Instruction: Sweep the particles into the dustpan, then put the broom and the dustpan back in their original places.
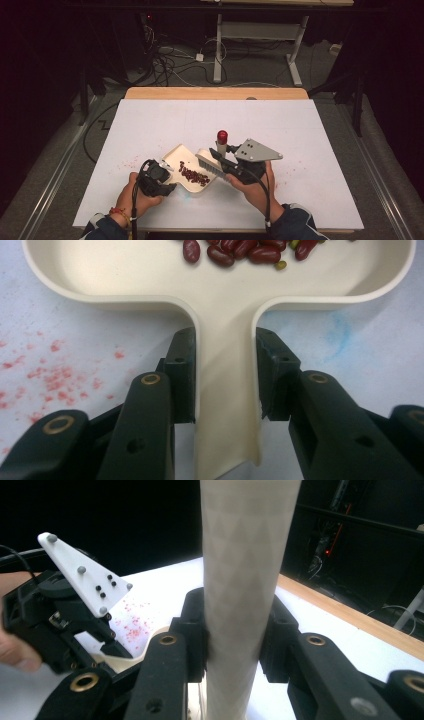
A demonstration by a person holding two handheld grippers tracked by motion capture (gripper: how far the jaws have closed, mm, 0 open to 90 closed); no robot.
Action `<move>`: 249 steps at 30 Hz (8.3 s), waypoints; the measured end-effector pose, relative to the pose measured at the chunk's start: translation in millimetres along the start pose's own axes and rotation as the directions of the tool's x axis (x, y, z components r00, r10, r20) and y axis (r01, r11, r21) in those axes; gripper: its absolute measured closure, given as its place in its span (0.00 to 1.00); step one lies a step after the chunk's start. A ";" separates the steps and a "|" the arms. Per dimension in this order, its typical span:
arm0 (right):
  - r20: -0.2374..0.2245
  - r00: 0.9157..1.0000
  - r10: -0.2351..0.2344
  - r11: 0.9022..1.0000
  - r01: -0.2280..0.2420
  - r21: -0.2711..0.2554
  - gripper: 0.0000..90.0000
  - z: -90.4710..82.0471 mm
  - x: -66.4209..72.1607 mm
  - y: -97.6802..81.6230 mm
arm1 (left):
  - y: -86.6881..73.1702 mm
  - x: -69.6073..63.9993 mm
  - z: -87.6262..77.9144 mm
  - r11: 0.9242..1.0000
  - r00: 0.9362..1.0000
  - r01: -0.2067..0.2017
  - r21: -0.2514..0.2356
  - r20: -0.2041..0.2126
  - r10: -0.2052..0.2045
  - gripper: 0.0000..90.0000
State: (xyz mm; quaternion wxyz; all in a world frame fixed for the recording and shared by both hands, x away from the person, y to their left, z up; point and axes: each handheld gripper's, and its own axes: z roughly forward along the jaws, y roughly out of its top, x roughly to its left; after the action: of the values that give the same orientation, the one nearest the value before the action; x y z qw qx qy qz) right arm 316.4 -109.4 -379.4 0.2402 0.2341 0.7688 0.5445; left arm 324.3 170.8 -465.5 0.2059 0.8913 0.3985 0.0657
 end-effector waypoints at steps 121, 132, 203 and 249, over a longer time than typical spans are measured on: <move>0.296 0.946 0.134 0.978 -0.175 0.115 0.36 -14.7 -152.2 -27.4 | -48.1 -12.2 -20.4 0.914 0.993 -0.068 -0.399 -0.114 0.024 0.22; 0.252 0.961 0.118 0.984 -0.147 0.102 0.28 -28.6 -144.5 -21.0 | -48.1 -12.7 -18.9 0.919 0.992 -0.086 -0.384 -0.122 0.042 0.22; 0.208 0.972 -0.107 0.988 0.080 0.132 0.25 -83.2 -83.7 -40.2 | -51.3 -17.1 -28.9 0.866 0.965 -0.207 -0.455 -0.239 0.105 0.22; 0.215 0.971 -0.102 0.975 0.054 0.215 0.24 -123.1 -77.5 -113.7 | -47.4 -15.7 -25.2 0.870 0.967 -0.206 -0.448 -0.232 0.110 0.22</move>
State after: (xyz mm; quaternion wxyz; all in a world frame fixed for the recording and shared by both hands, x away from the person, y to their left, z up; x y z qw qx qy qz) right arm 288.4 -280.6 -442.6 0.3212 0.2874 0.7979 0.4214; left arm 274.2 195.6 -461.8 0.3679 0.8338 0.3148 0.2651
